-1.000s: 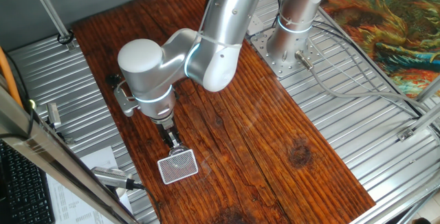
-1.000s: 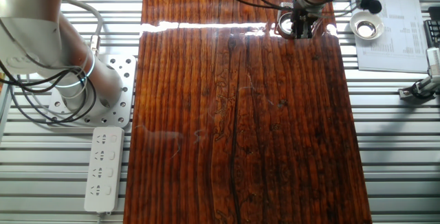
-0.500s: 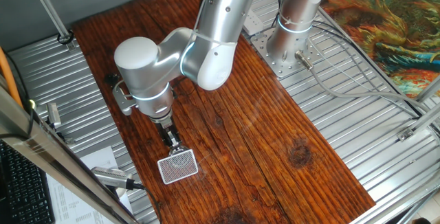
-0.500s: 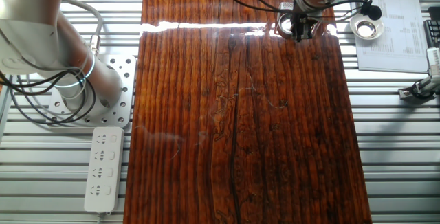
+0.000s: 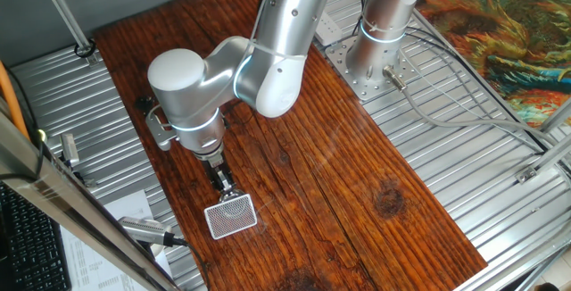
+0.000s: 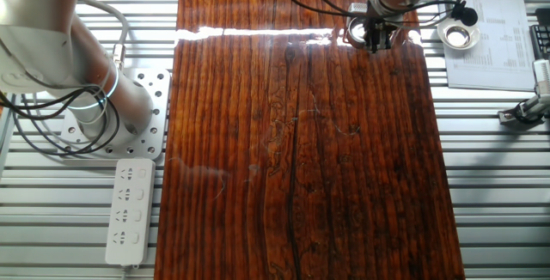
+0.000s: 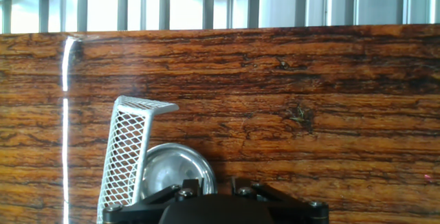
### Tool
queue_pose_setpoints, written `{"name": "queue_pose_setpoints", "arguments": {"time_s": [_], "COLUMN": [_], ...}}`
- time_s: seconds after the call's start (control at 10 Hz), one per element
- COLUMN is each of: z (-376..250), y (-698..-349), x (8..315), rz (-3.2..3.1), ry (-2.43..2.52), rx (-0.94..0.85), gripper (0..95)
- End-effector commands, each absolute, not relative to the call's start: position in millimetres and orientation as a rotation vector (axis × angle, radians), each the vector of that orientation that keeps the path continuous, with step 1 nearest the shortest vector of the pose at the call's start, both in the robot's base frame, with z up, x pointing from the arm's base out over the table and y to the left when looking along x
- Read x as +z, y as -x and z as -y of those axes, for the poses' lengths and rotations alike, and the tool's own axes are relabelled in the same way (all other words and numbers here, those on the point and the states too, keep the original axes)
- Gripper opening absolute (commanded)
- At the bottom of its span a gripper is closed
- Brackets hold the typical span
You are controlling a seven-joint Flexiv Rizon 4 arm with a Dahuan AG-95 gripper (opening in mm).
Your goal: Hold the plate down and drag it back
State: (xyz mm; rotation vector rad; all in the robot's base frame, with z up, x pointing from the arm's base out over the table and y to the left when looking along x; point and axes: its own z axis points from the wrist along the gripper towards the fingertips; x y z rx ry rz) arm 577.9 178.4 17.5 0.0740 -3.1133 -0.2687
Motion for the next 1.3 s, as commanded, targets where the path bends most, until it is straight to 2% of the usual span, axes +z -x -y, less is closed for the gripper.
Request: {"name": "queue_pose_setpoints", "arguments": {"time_s": [0.1,0.9,1.0,1.3], "z": [-178.7,-181.0,-181.5,-182.0], "y": [-577.9,-577.2,-577.1,-576.8], "x": [17.4,14.3,14.2,13.8], "rz": [3.114,3.115,3.115,3.116], "ry": [-0.074,-0.073,-0.071,-0.069], "rx": [-0.276,-0.282,-0.282,-0.282], "gripper": [19.0,19.0,0.0,0.0]}}
